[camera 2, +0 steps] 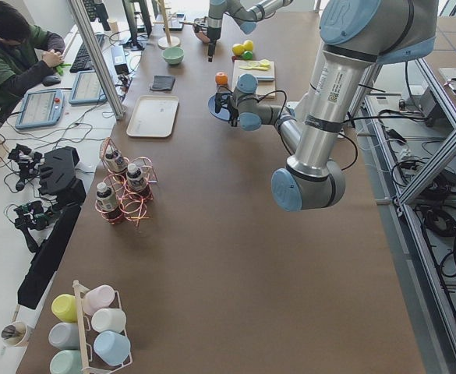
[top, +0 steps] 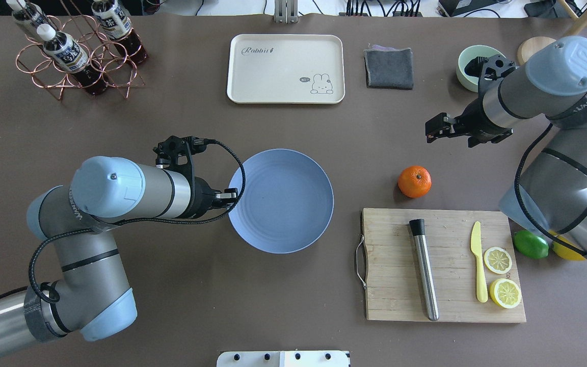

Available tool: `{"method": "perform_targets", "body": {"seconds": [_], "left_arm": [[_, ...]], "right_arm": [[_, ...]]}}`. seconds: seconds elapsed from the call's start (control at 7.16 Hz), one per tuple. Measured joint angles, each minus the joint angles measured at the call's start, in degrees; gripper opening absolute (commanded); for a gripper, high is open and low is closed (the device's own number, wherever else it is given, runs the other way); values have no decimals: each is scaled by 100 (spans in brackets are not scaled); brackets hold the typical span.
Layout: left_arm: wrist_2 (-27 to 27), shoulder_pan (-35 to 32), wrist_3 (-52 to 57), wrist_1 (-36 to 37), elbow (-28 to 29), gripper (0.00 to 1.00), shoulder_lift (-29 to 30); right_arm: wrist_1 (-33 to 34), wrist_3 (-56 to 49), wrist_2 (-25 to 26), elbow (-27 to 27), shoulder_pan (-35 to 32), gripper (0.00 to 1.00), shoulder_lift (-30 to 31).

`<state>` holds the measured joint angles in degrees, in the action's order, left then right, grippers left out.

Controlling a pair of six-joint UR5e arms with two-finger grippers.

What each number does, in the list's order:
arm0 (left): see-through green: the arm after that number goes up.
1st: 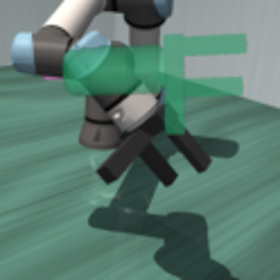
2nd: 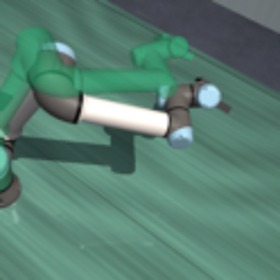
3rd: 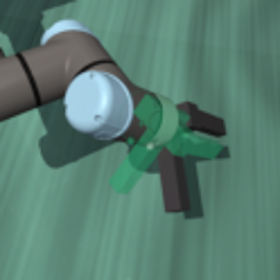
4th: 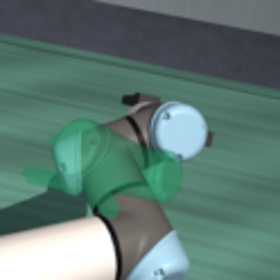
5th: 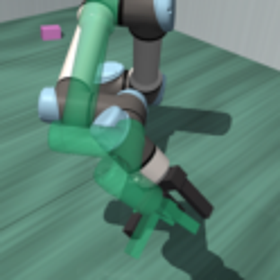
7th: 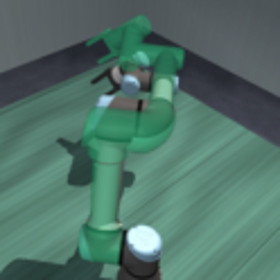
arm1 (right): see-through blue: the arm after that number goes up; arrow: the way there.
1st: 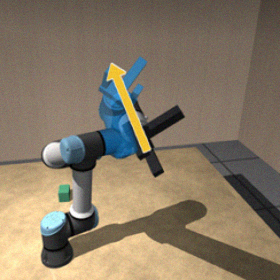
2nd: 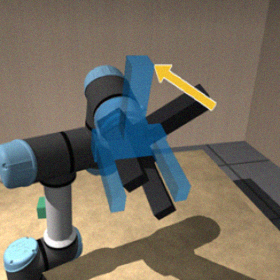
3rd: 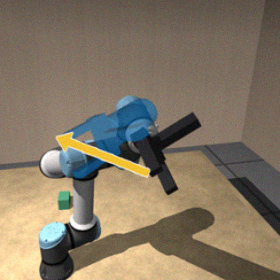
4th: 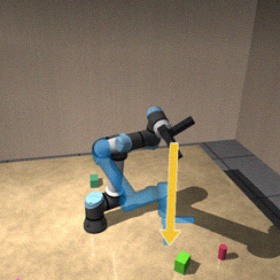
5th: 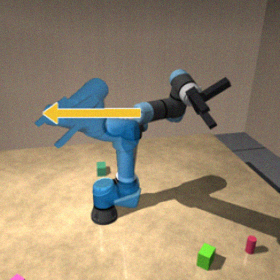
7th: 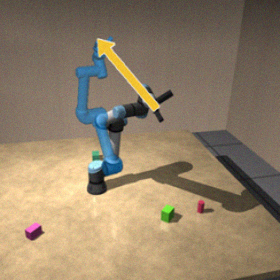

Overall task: Pick orange to plate
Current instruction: 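Lower the right gripper onto the orange and close it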

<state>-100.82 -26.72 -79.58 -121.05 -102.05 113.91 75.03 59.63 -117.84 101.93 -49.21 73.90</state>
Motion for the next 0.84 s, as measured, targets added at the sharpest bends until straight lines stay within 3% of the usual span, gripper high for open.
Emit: {"method": "perform_targets", "body": {"seconds": [0.28, 0.42, 0.56, 0.84], "left_arm": [[196, 179, -5, 8, 96, 0, 9], [216, 204, -10, 5, 151, 34, 13], [218, 208, -17, 3, 182, 97, 16], [223, 197, -12, -8, 173, 98, 17]], "right_arm": [[38, 4, 27, 2, 162, 100, -17], [81, 9, 57, 4, 203, 100, -33], [119, 14, 102, 10, 244, 100, -54], [140, 31, 160, 24, 314, 100, -79]]}}
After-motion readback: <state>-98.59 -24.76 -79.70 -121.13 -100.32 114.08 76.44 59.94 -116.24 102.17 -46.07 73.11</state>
